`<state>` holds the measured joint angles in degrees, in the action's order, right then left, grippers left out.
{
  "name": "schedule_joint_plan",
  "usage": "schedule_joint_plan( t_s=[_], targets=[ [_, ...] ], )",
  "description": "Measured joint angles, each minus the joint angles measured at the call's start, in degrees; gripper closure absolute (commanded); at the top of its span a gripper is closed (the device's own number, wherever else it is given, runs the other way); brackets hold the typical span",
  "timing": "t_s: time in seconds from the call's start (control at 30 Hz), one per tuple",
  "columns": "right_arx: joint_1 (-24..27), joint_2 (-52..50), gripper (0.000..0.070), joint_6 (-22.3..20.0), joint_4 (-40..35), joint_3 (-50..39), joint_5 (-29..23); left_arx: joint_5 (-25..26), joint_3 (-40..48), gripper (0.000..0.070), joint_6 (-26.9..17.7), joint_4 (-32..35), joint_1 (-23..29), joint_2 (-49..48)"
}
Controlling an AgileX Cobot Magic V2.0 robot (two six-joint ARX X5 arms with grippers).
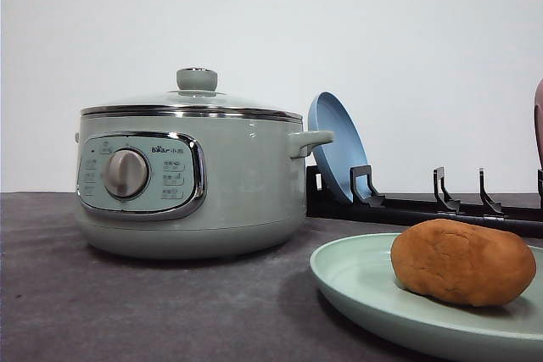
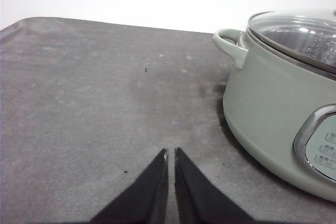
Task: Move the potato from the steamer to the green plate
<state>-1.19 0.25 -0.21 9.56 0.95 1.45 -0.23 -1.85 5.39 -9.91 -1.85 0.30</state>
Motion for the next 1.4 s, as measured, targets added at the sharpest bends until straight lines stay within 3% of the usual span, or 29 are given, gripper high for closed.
schedule_joint_plan(
  t_s=[1.4],
  targets=[
    [0.0,0.0,0.0688,0.0,0.0,0.0,0.0,0.0,0.0,0.0684,0.0,0.01,0.0,0.0]
  ],
)
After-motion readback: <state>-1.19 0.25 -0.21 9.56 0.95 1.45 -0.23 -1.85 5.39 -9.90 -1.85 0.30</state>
